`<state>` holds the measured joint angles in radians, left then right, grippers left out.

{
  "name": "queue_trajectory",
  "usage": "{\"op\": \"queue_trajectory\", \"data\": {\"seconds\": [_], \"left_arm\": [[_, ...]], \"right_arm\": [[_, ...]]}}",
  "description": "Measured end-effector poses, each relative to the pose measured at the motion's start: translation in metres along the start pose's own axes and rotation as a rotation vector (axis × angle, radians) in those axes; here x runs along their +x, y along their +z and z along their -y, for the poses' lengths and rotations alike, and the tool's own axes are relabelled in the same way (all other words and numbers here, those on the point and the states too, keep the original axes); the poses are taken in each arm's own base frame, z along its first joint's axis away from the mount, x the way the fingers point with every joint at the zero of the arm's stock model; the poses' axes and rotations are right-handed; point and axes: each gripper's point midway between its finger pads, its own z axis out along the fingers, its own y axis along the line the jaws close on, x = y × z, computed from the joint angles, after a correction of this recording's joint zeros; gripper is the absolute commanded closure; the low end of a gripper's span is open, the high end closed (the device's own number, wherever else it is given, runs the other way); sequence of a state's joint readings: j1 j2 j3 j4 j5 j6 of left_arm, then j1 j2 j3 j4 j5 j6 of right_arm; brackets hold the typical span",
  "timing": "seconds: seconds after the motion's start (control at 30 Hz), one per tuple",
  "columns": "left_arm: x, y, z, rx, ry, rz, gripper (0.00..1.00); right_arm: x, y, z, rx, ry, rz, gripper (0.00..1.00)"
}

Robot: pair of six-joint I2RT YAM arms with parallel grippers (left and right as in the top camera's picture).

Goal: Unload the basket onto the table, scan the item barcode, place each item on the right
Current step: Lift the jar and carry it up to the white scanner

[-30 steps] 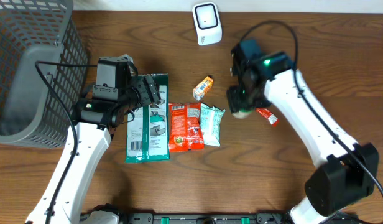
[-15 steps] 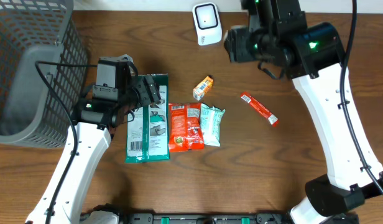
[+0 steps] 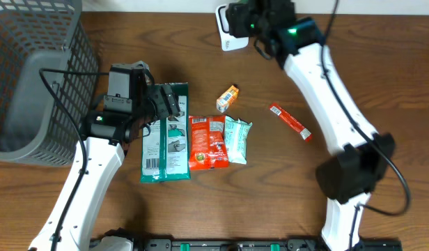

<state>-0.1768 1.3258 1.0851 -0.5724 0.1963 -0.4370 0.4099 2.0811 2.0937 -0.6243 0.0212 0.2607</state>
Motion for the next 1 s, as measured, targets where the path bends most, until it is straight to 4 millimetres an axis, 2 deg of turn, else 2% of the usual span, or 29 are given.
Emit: {"op": "queue_trajectory", "data": {"seconds": [0.17, 0.3, 0.4, 0.5, 0.6, 0.77, 1.0], "left_arm": [[0.0, 0.0, 0.0, 0.0, 0.0, 0.0, 0.14], [0.0, 0.0, 0.0, 0.0, 0.0, 0.0, 0.14], [0.0, 0.0, 0.0, 0.0, 0.0, 0.0, 0.14], [0.0, 0.0, 0.0, 0.0, 0.0, 0.0, 0.14], [0.0, 0.0, 0.0, 0.0, 0.0, 0.0, 0.14], [0.0, 0.0, 0.0, 0.0, 0.0, 0.0, 0.14], [0.0, 0.0, 0.0, 0.0, 0.0, 0.0, 0.14]], "right_arm": [[-0.002, 0.055, 0.003, 0.003, 0.002, 0.094, 0.66], [-0.009, 0.089, 0.003, -0.009, -0.002, 0.199, 0.76], [-0.003, 0.116, 0.01, 0.005, -0.003, 0.247, 0.89], [0.004, 0.136, 0.02, 0.023, 0.002, 0.281, 0.9], [0.014, 0.157, 0.037, 0.049, 0.011, 0.303, 0.85], [0.015, 0.167, 0.049, 0.064, 0.022, 0.345, 0.86], [-0.004, 0.16, 0.043, 0.033, 0.025, 0.427, 0.88]]}}
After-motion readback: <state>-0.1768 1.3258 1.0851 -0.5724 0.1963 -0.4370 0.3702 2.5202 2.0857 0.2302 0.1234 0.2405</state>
